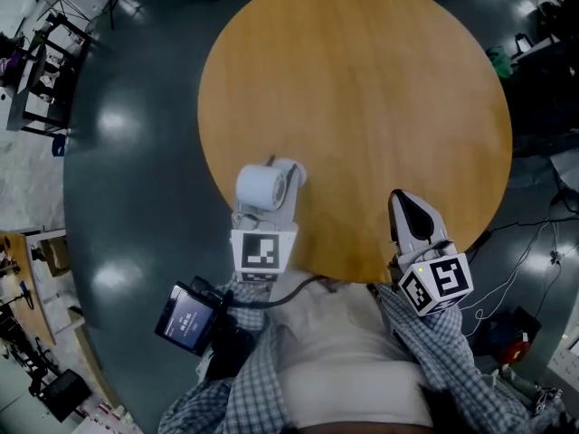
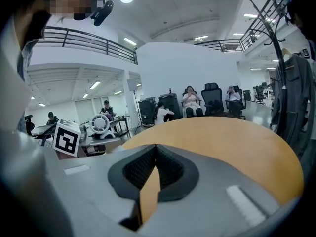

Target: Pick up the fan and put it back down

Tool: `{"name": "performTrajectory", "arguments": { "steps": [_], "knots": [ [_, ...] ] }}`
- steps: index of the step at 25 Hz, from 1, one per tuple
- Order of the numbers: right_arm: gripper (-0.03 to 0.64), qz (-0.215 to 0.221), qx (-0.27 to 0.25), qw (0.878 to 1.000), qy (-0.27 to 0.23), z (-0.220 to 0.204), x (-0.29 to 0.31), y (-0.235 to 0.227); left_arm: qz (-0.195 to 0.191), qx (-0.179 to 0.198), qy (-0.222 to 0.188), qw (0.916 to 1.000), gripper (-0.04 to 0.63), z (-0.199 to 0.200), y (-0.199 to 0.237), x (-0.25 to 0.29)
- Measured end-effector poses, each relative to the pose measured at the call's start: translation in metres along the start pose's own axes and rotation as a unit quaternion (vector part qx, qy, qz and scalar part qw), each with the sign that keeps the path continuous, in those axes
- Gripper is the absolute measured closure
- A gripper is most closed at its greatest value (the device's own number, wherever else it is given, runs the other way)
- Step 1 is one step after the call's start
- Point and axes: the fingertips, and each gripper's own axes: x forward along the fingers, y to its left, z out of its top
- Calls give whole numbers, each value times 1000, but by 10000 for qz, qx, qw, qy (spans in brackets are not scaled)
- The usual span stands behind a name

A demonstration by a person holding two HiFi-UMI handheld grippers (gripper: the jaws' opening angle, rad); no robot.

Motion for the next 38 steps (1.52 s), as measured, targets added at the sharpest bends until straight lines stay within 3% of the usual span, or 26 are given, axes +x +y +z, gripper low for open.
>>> {"name": "performTrajectory", "arguments": {
  "steps": [18, 38],
  "knots": [
    [615, 154, -67, 9973, -719, 47, 8, 29, -229, 348, -60, 9991, 451, 50, 1, -56],
    [615, 405, -278, 9958, -767, 57, 18, 44, -66, 414, -199, 9989, 453, 49, 11, -67]
  ]
}}
